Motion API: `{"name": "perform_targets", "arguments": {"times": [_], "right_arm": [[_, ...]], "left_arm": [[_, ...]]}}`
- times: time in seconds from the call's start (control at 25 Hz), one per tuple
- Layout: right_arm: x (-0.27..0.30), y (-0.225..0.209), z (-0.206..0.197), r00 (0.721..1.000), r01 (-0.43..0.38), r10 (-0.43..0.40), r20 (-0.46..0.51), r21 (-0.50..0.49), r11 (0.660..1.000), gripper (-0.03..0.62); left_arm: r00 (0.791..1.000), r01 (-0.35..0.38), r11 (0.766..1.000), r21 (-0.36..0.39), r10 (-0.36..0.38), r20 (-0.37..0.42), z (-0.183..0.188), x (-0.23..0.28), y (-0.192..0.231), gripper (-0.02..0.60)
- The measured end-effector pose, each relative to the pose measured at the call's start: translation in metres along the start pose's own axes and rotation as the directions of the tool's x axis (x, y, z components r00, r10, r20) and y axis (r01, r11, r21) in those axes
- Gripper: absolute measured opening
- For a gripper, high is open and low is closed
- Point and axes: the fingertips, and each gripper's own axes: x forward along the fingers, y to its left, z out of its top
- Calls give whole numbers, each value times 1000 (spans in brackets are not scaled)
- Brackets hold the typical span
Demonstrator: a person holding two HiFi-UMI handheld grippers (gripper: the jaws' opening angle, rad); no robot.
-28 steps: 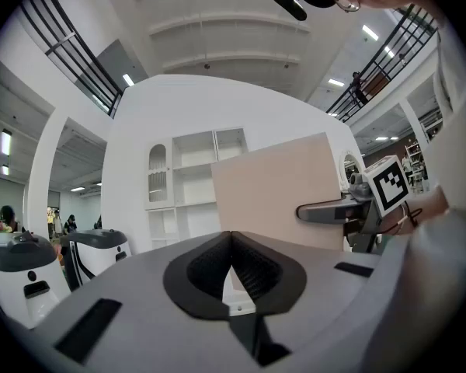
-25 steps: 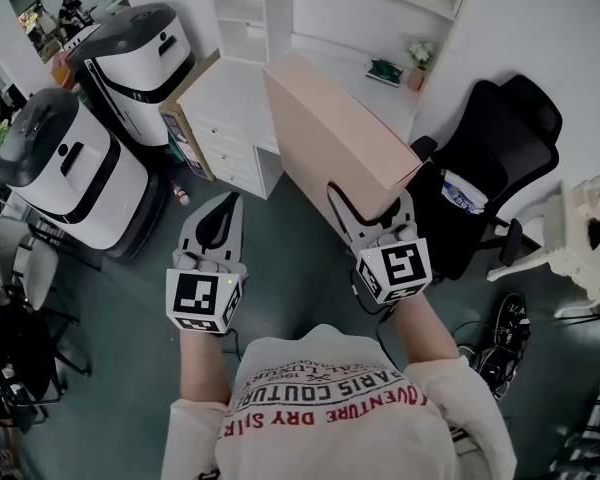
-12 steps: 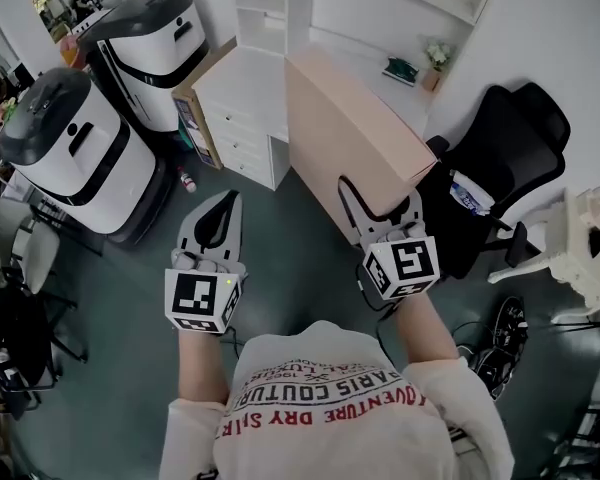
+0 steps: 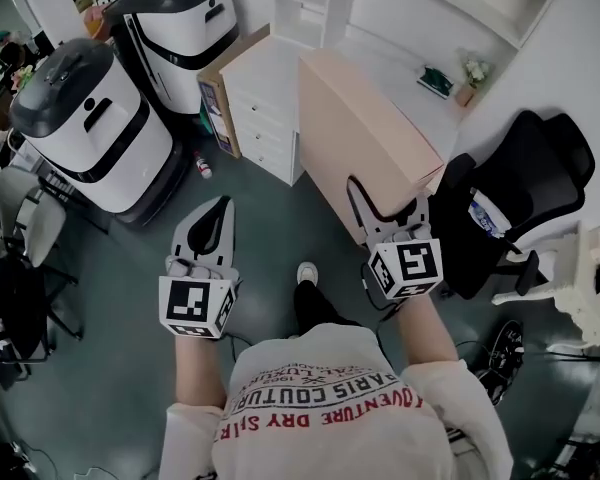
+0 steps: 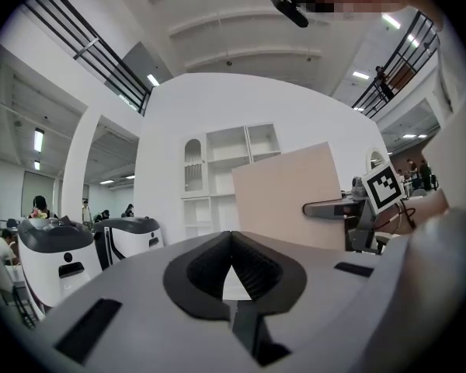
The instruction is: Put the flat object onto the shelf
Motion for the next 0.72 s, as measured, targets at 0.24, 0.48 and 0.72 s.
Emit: {"name": "perform_targets", "arguments": {"times": [0.24, 0.48, 0.72], "right_arm": [[64, -28, -10, 999, -35, 35, 12, 26, 999, 307], [134, -78, -6, 999, -43, 42, 28, 22, 999, 307], [192, -132, -2, 998, -27, 27, 50, -1, 1000, 305]], "left_arm": [[1000, -17, 999, 32, 18, -11, 1, 54, 20, 14], [1000, -15, 999, 40, 14, 18, 18, 142, 42, 14], [998, 0, 999, 50, -3, 60, 30, 227, 56, 14]]}}
